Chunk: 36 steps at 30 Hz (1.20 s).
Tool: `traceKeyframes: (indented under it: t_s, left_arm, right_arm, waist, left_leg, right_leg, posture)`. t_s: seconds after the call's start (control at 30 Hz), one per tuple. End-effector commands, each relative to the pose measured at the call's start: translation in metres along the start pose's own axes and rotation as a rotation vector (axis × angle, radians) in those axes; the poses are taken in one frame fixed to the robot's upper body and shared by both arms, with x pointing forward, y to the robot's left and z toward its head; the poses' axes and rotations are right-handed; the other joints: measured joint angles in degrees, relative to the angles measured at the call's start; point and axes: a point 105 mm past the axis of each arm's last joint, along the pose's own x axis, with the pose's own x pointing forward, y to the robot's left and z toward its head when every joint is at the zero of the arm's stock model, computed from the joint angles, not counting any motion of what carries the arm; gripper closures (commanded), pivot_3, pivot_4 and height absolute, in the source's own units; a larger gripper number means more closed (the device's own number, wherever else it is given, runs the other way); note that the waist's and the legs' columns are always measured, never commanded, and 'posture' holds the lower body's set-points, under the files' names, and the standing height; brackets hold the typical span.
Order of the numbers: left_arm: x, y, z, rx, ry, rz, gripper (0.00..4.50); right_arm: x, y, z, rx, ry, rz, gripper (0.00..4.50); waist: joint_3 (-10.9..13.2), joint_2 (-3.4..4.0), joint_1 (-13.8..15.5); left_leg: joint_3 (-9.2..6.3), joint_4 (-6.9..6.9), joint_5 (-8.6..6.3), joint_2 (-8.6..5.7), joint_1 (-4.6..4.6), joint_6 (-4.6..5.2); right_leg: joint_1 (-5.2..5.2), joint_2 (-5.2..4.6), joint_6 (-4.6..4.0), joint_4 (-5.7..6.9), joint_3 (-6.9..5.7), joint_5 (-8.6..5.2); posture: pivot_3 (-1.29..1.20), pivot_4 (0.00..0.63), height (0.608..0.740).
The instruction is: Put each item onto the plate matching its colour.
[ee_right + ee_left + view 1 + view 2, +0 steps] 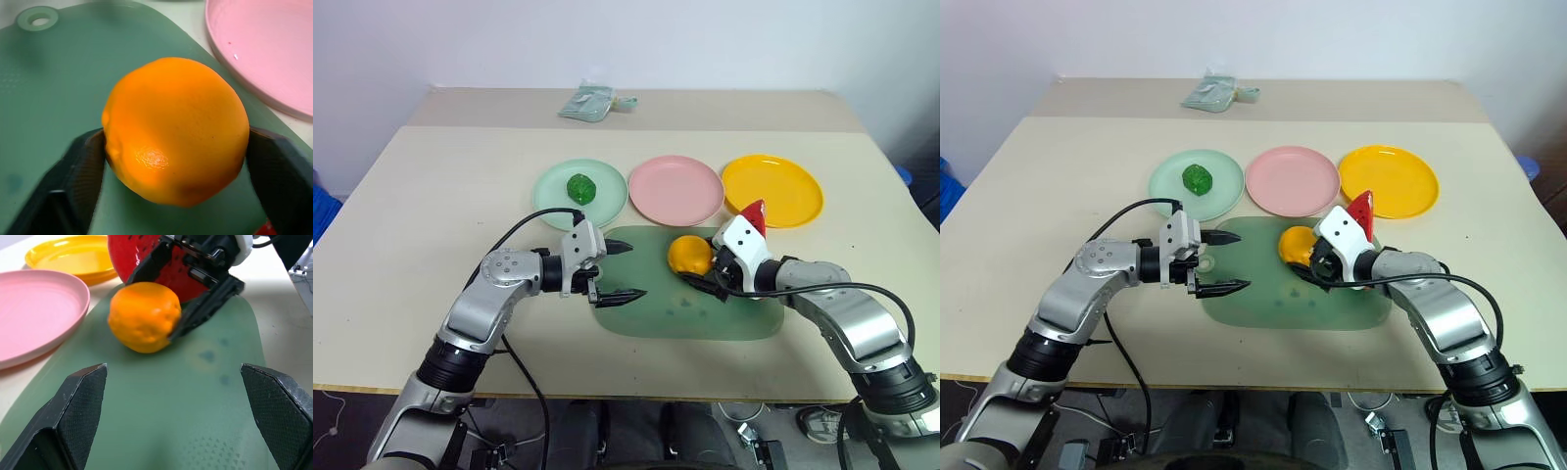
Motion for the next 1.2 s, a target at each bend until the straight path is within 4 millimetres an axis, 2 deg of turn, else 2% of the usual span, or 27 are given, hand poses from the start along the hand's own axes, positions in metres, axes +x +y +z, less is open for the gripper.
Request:
traceKeyframes:
  t_s: [0.03, 0.1, 0.17, 0.27, 0.33, 0.4, 0.43, 0.5, 0.57, 0.67, 0.73, 0.83, 0.93, 1.03, 1.13, 1.2]
  left_arm:
    - [-0.003, -0.001, 0.009, 0.026, -0.030, 0.006, 0.00]
    - [-0.004, -0.001, 0.008, 0.024, -0.029, 0.009, 0.00]
    - [-0.004, 0.000, 0.007, 0.024, -0.028, 0.012, 0.00]
    - [-0.005, -0.001, 0.007, 0.025, -0.029, 0.013, 0.00]
    - [-0.004, -0.001, 0.007, 0.026, -0.032, 0.013, 0.00]
    - [-0.003, 0.000, 0.008, 0.025, -0.035, 0.013, 0.00]
    - [-0.003, 0.000, 0.008, 0.025, -0.036, 0.013, 0.00]
    - [0.000, -0.001, 0.008, 0.025, -0.041, 0.010, 0.00]
    - [0.002, -0.001, 0.009, 0.027, -0.045, 0.008, 0.00]
    - [0.003, -0.001, 0.012, 0.031, -0.057, 0.019, 0.00]
    - [0.003, 0.000, 0.013, 0.033, -0.063, 0.032, 0.00]
    - [0.001, 0.000, 0.014, 0.030, -0.068, 0.053, 0.00]
    - [-0.001, 0.001, 0.015, 0.027, -0.077, 0.086, 0.00]
    - [-0.006, 0.005, 0.017, 0.032, -0.094, 0.133, 0.00]
    - [-0.011, 0.012, 0.018, 0.041, -0.102, 0.178, 0.00]
    - [-0.015, 0.016, 0.016, 0.046, -0.098, 0.195, 0.00]
  right_arm:
    - [-0.007, -0.003, 0.025, -0.057, -0.086, -0.014, 1.15]
    - [-0.017, -0.008, 0.046, -0.105, -0.153, -0.019, 1.15]
    - [-0.030, -0.023, 0.069, -0.112, -0.221, -0.068, 1.15]
    - [-0.044, -0.054, 0.084, -0.106, -0.239, -0.178, 1.15]
    - [-0.059, -0.103, 0.091, -0.052, -0.234, -0.370, 1.15]
    - [-0.070, -0.141, 0.089, -0.001, -0.212, -0.506, 1.15]
    - [-0.071, -0.148, 0.087, 0.003, -0.198, -0.530, 1.15]
    - [-0.067, -0.175, 0.068, 0.030, -0.144, -0.601, 1.15]
    - [-0.060, -0.190, 0.050, 0.012, -0.080, -0.635, 1.15]
    - [-0.047, -0.197, 0.025, 0.020, -0.018, -0.629, 1.15]
    - [-0.042, -0.199, 0.013, 0.038, -0.002, -0.625, 0.13]
    - [-0.042, -0.203, 0.008, 0.041, -0.003, -0.640, 0.02]
    - [-0.052, -0.206, 0.012, 0.014, -0.028, -0.674, 0.02]
    - [-0.070, -0.200, 0.030, -0.012, -0.102, -0.666, 0.02]
    - [-0.086, -0.173, 0.051, 0.036, -0.189, -0.568, 0.02]
    - [-0.093, -0.153, 0.055, 0.092, -0.197, -0.515, 0.02]
  waist:
    - [0.0, 0.00, 0.0]
    - [0.0, 0.00, -0.1]
    - [0.0, 0.01, -0.1]
    - [0.0, 0.01, -0.1]
    - [0.0, 0.00, 0.0]
    - [0.0, 0.00, 0.0]
    - [0.0, 0.00, 0.1]
    - [0.0, 0.00, -0.2]
    - [0.0, 0.00, -0.4]
    - [0.0, 0.01, -1.2]
    - [0.0, 0.02, -1.6]
    - [0.0, 0.04, -1.7]
    - [0.0, 0.04, -1.7]
    - [0.0, 0.06, -1.3]
    - [0.0, 0.06, -0.9]
    - [0.0, 0.06, -0.8]
  left_leg:
    - [0.00, 0.00, 0.00, 0.00, 0.00, 0.00]
    - [0.00, 0.00, 0.00, 0.00, 0.00, 0.00]
    - [0.00, 0.00, 0.00, 0.00, -0.01, 0.00]
    - [0.01, 0.00, 0.00, 0.00, -0.01, 0.00]
    - [-0.02, -0.01, 0.00, 0.01, 0.00, 0.00]
    - [0.01, 0.00, 0.00, -0.02, 0.00, 0.00]
    - [0.01, 0.00, 0.00, -0.03, 0.00, 0.00]
    - [0.00, -0.05, 0.00, -0.03, -0.01, -0.01]
    - [0.08, -0.11, 0.00, -0.03, -0.01, -0.01]
    - [0.11, -0.18, 0.03, -0.03, 0.00, -0.05]
    - [0.12, -0.24, 0.05, -0.03, 0.00, -0.06]
    - [0.14, -0.27, 0.05, -0.01, 0.00, -0.08]
    - [0.14, -0.27, 0.06, -0.01, 0.00, -0.08]
    - [0.13, -0.27, 0.06, 0.00, 0.00, -0.08]
    - [0.06, -0.27, 0.05, -0.01, -0.03, -0.08]
    - [0.06, -0.26, 0.05, 0.00, -0.03, -0.08]
  right_leg:
    - [0.00, 0.00, 0.00, 0.00, 0.00, 0.00]
    - [-0.01, 0.01, 0.00, 0.01, 0.00, 0.00]
    - [-0.02, 0.01, 0.00, 0.01, 0.00, 0.00]
    - [-0.04, 0.01, 0.00, 0.02, 0.00, 0.00]
    - [-0.01, 0.01, 0.00, 0.00, -0.03, 0.00]
    - [0.01, -0.04, -0.01, -0.01, -0.02, 0.00]
    - [0.01, -0.05, -0.01, -0.01, -0.03, 0.00]
    - [-0.01, -0.06, -0.01, -0.02, -0.05, 0.00]
    - [-0.05, -0.04, -0.01, -0.04, -0.02, 0.00]
    - [-0.08, 0.00, -0.01, -0.03, -0.02, 0.00]
    - [-0.09, 0.02, -0.01, -0.04, -0.01, 0.00]
    - [-0.12, 0.04, -0.01, -0.04, 0.00, 0.00]
    - [-0.13, 0.04, -0.01, -0.03, 0.02, 0.00]
    - [-0.13, 0.03, -0.01, -0.04, 0.02, 0.00]
    - [-0.11, 0.00, -0.01, -0.04, 0.01, 0.00]
    - [-0.10, -0.01, 0.00, -0.04, 0.01, 0.01]
  posture:
    - [0.00, 0.150, 0.740]
    - [0.00, 0.150, 0.740]
    - [0.00, 0.150, 0.740]
    - [0.00, 0.150, 0.740]
    - [0.00, 0.150, 0.740]
    - [0.00, 0.150, 0.740]
    - [0.00, 0.150, 0.740]
    - [0.00, 0.150, 0.740]
    - [0.00, 0.150, 0.740]
    - [0.00, 0.150, 0.740]
    - [0.00, 0.150, 0.740]
    - [0.00, 0.150, 0.740]
    - [0.00, 0.150, 0.740]
    - [0.00, 0.150, 0.740]
    - [0.00, 0.150, 0.740]
    - [0.00, 0.150, 0.740]
